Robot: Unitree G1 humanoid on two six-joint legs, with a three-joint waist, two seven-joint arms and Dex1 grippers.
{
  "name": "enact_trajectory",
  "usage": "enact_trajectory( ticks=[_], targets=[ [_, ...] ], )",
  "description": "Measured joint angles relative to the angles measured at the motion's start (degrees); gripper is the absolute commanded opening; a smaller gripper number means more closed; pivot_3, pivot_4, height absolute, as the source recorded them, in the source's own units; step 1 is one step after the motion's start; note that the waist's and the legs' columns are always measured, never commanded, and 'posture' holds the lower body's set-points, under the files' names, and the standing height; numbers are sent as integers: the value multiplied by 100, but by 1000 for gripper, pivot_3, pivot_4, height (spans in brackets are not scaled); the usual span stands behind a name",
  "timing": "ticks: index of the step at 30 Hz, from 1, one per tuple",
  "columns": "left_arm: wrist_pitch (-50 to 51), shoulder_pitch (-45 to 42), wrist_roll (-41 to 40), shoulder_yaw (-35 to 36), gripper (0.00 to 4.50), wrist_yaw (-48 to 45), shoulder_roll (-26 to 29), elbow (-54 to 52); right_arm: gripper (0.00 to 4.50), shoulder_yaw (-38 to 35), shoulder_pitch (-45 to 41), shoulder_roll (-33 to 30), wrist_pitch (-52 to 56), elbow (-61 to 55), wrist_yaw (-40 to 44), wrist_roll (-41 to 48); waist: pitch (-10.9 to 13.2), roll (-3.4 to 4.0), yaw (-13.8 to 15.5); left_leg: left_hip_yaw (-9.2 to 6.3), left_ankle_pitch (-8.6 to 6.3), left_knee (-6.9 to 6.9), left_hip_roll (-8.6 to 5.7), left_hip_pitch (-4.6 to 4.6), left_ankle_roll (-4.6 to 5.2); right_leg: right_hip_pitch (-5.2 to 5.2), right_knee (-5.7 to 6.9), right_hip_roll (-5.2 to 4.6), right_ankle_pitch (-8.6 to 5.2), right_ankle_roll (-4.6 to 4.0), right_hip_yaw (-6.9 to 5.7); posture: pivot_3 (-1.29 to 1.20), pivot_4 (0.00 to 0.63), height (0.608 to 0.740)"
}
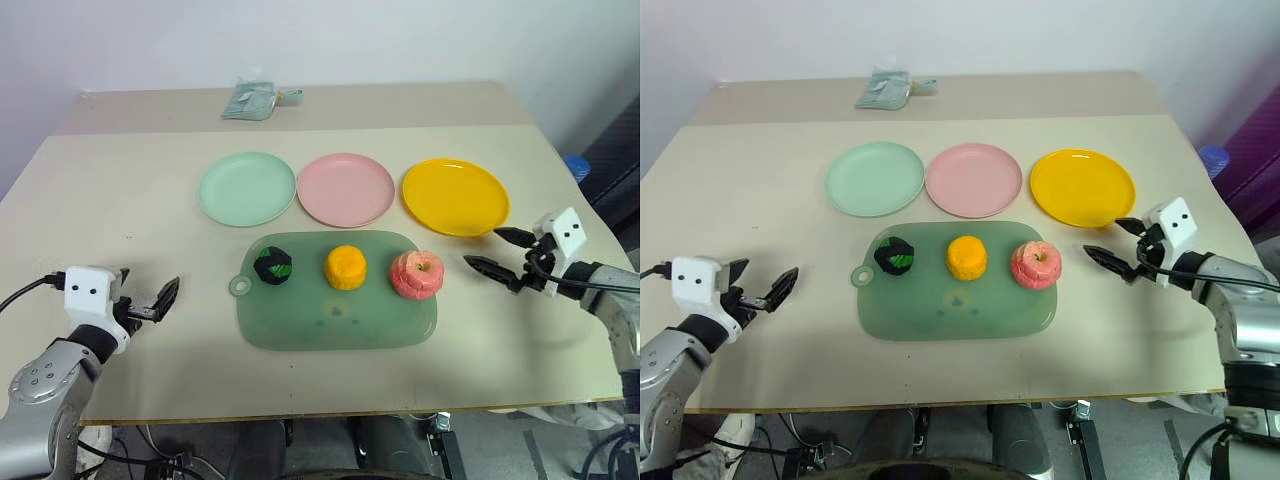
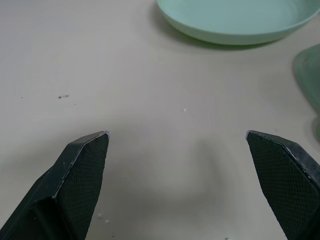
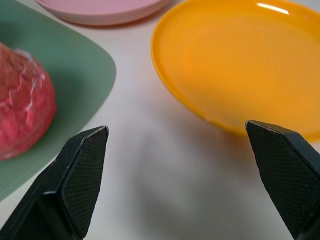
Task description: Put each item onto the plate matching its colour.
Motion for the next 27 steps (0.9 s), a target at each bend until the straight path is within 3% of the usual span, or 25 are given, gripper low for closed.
enact_trajectory(
  ticks=[10, 18, 27],
  targets=[
    [147, -2, -36, -4, 4500, 224, -163, -229, 4473, 23, -49, 164, -236, 61, -400, -202, 0, 0, 7, -1, 0, 1, -1, 0, 0, 1, 1, 1, 0, 0, 0, 0, 150, 740],
    [122, -849, -130, -5, 4500, 228, -163, 247, 4473, -65, 47, 328, -283, -240, -928, -236, -1, 1, 11, -1, 0, 1, -3, 0, 0, 1, 2, 2, 0, 0, -1, 0, 150, 740],
    [178, -1840, -242, -567, 4500, -230, -106, 850, 4473, -496, 484, 489, 195, -1105, -1335, 113, 0, 0, 19, -2, 0, 3, -4, -3, -1, 0, 2, 3, 0, 1, -2, 0, 150, 740]
  ],
)
